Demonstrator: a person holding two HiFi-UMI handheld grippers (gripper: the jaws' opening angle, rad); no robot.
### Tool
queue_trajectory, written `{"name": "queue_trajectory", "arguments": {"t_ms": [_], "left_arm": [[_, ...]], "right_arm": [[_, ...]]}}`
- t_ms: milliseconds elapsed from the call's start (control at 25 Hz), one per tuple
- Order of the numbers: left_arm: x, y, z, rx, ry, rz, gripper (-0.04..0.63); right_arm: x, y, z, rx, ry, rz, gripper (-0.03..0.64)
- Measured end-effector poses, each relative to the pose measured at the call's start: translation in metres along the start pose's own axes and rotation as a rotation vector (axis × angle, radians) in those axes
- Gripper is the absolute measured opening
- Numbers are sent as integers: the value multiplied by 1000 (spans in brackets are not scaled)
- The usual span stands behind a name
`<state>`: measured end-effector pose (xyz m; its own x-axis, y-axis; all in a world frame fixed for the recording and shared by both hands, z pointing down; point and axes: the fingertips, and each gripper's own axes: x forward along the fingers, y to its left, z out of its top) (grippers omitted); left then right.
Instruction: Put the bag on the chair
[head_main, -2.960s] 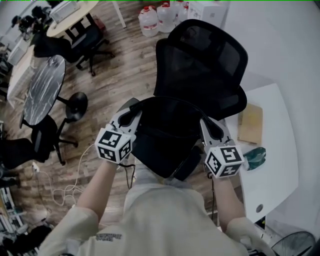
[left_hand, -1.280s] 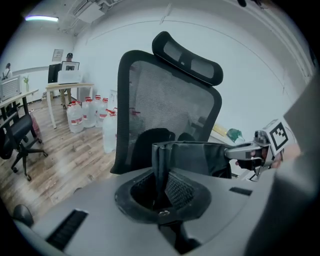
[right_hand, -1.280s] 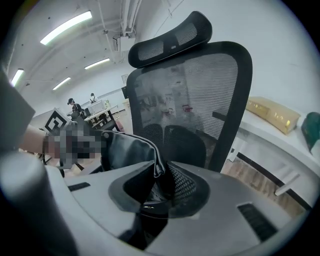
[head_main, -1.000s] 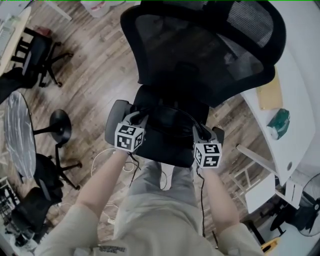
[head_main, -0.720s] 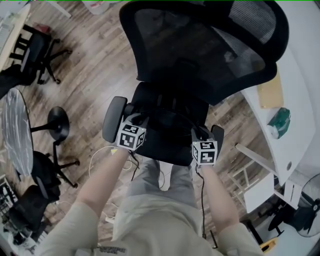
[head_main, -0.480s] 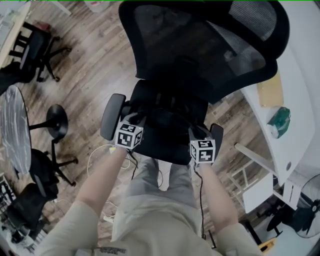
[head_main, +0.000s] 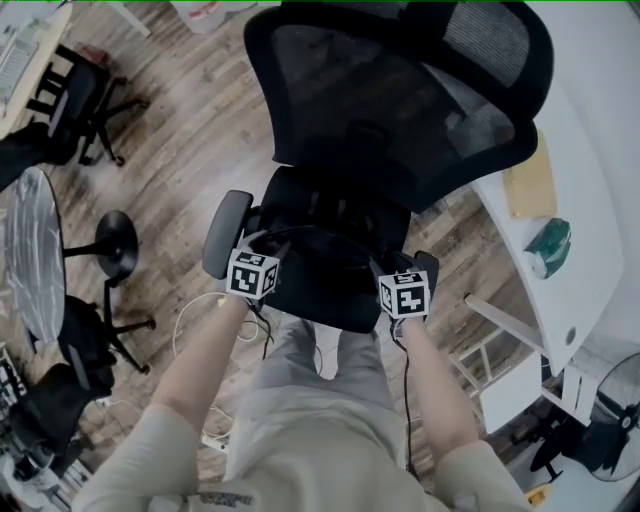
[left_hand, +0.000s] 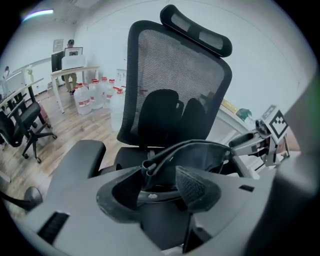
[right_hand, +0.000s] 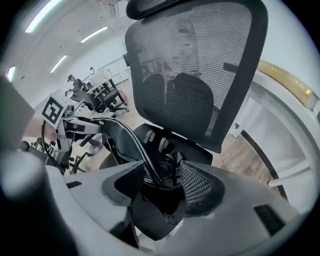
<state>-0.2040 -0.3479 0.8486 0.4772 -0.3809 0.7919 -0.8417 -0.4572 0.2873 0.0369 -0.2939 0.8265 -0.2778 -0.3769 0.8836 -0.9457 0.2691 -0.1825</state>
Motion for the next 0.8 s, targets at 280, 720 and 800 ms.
{"name": "queue_trajectory", "arguments": {"t_ms": [280,720,800], "left_arm": [[-45,-3,23,-28,-48,47,215],[-138,-22,97,72,-249,76,182],[-160,-25,114,87,-310,94,139]], "right_arm": [[-57,3,36,2,-68,36,200],[-167,52,133,-62,-324,141,63],[-190,59,149,-66,-380,156,52]]}}
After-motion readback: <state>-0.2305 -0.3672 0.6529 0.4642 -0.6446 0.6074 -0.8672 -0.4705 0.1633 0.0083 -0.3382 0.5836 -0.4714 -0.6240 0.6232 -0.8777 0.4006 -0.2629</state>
